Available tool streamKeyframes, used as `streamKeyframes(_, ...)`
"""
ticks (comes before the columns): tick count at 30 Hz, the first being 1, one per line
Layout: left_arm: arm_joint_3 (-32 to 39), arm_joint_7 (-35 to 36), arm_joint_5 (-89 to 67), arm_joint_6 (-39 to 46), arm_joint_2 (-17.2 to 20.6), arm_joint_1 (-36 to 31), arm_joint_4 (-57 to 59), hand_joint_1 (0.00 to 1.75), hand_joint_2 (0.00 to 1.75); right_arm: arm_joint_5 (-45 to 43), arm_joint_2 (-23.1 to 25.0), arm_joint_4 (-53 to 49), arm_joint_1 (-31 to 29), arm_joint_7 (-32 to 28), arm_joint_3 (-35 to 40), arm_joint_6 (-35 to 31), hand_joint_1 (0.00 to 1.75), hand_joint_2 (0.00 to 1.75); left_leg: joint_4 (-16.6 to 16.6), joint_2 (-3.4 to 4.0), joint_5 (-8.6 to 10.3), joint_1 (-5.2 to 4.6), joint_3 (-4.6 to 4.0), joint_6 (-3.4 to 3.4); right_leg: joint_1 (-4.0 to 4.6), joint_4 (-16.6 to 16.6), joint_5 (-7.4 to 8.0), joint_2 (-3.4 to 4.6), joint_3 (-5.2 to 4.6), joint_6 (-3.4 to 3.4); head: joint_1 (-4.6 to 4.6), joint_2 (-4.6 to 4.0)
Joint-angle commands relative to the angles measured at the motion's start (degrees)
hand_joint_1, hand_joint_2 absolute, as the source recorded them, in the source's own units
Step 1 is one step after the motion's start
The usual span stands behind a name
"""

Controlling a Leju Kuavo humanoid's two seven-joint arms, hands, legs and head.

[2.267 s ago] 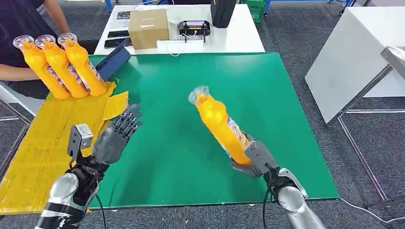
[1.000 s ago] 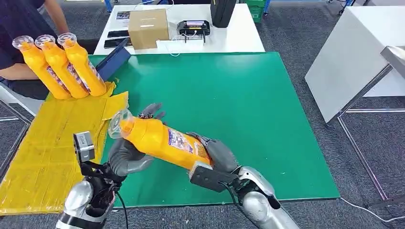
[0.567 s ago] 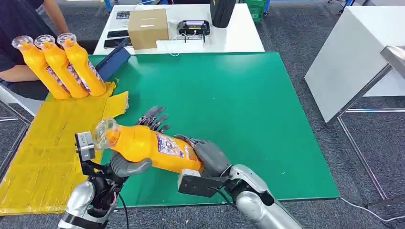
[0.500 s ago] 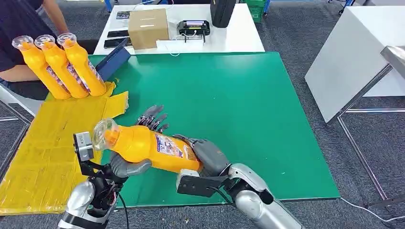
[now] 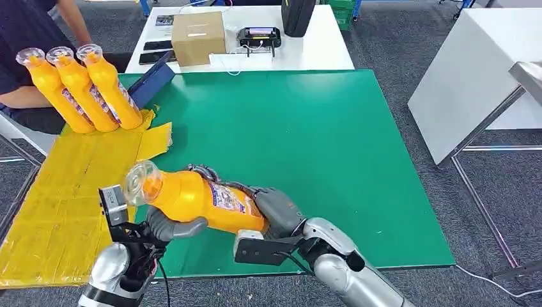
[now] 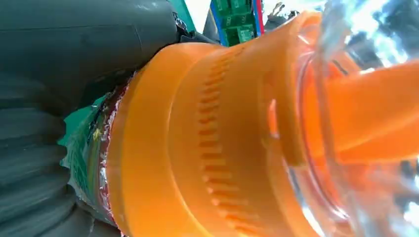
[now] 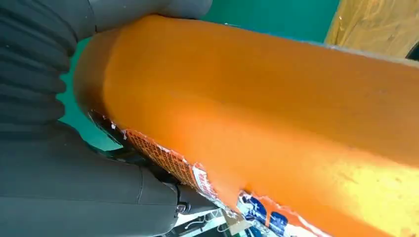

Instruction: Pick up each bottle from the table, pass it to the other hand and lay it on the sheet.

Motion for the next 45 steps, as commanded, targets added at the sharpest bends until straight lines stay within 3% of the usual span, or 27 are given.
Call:
streamKeyframes(1,-1.5,-1.0,-2.3,0.3,-0.4,-2.0,1.4,1.75,1.75,0.7,-0.9,2.3,-1.1,-0.5,3.9,0.6,1.75,1.75,0.0,-0.08,-0.06,0.04,0.13,-0.05,0.01,0.0,-0.06,0.14,0.15,-0.07,-0.02,0.0)
streamKeyframes(5,-1.2,-1.1,-2.9,0.5,-0.4,-1.9,1.1,1.75,1.75,1.6,-1.1,2.0,-0.4,0.0,3.3,-0.2,1.75,1.75,0.0,-0.16,-0.19,0.1,0.34,-0.09,0.04,0.0,-0.18,0.28,0.39,-0.13,0.0,0.0)
streamKeyframes(6,-0.8,-1.4,-4.3,1.5,-0.5,-1.6,0.6,1.75,1.75,3.0,-0.7,1.7,0.7,1.2,2.2,-1.9,0.4,1.75,0.1,-0.18,-0.22,0.12,0.35,-0.1,0.05,0.0,-0.21,0.29,0.43,-0.14,0.0,0.0)
streamKeyframes(7,-0.5,-1.2,-4.6,1.7,-0.4,-1.5,0.4,1.75,1.75,4.2,-0.7,1.6,1.3,2.6,1.6,-2.4,0.0,1.75,0.1,-0.16,-0.21,0.12,0.34,-0.09,0.06,0.0,-0.19,0.28,0.41,-0.14,-0.02,0.0)
streamKeyframes(14,6.5,-0.6,-25.1,11.7,4.2,-4.0,3.0,1.75,1.75,4.7,-2.8,-9.7,11.1,4.3,-9.2,-5.8,0.0,1.75,0.0,-0.31,-0.07,0.08,0.14,-0.08,0.04,0.0,-0.15,-0.04,0.21,-0.1,-0.02,0.0)
streamKeyframes(19,8.1,-2.0,-30.7,13.5,4.9,-4.9,5.0,1.75,1.75,5.0,-3.2,-11.9,11.9,4.4,-11.1,-5.2,0.0,1.75,0.0,-0.07,-0.05,0.02,0.06,-0.05,0.0,0.0,-0.04,0.14,0.03,-0.07,-0.02,0.0)
streamKeyframes(23,11.8,2.6,-47.5,22.3,6.7,-6.0,9.0,1.75,1.75,5.6,-4.6,-17.2,14.2,3.8,-14.5,-6.8,0.0,1.75,0.0,-0.17,-0.05,0.01,0.08,-0.05,-0.02,0.0,-0.08,0.06,0.06,-0.07,0.0,0.0)
streamKeyframes(24,12.9,1.0,-56.7,28.2,8.2,-6.4,10.8,1.75,1.75,5.7,-5.4,-18.8,14.8,3.8,-15.6,-6.7,0.0,1.75,0.0,-0.23,-0.14,0.06,0.22,-0.08,0.01,0.0,-0.17,0.14,0.23,-0.11,0.0,0.0)
streamKeyframes(26,13.1,2.4,-69.3,31.4,10.9,-7.1,13.5,1.75,1.75,5.3,-6.1,-20.0,15.2,3.7,-16.8,-5.7,0.0,1.75,0.0,-0.14,-0.11,0.04,0.18,-0.08,-0.01,0.0,-0.13,0.18,0.17,-0.11,0.0,0.0)
streamKeyframes(28,13.4,4.2,-72.9,29.1,11.8,-8.0,17.3,1.75,1.75,5.1,-6.9,-20.8,15.7,3.7,-17.7,-5.7,0.0,1.75,0.0,-0.11,-0.13,0.05,0.25,-0.1,0.0,0.0,-0.13,0.26,0.23,-0.14,0.0,0.0)
streamKeyframes(32,7.6,8.9,-89.9,30.1,16.5,-12.0,29.6,1.75,1.75,4.5,-7.6,-21.3,15.3,3.2,-17.9,-5.2,0.0,1.75,-0.1,-0.24,-0.06,0.03,0.27,-0.11,-0.02,0.0,-0.13,0.07,0.25,-0.13,0.0,0.0)
streamKeyframes(42,6.6,10.6,-90.9,28.0,17.0,-12.9,31.4,1.75,1.75,4.5,-7.5,-20.9,15.0,3.2,-17.5,-5.2,0.0,1.75,0.0,0.05,-0.07,0.05,0.11,-0.05,0.01,0.0,-0.07,0.17,0.06,-0.08,0.0,0.0)
streamKeyframes(45,3.9,12.7,-93.5,24.3,18.2,-16.3,39.5,1.75,1.75,4.5,-7.8,-20.0,13.6,3.3,-16.6,-5.0,0.0,1.75,0.0,-0.02,-0.11,0.07,0.19,-0.09,0.02,0.0,-0.13,0.2,0.17,-0.12,0.0,0.0)
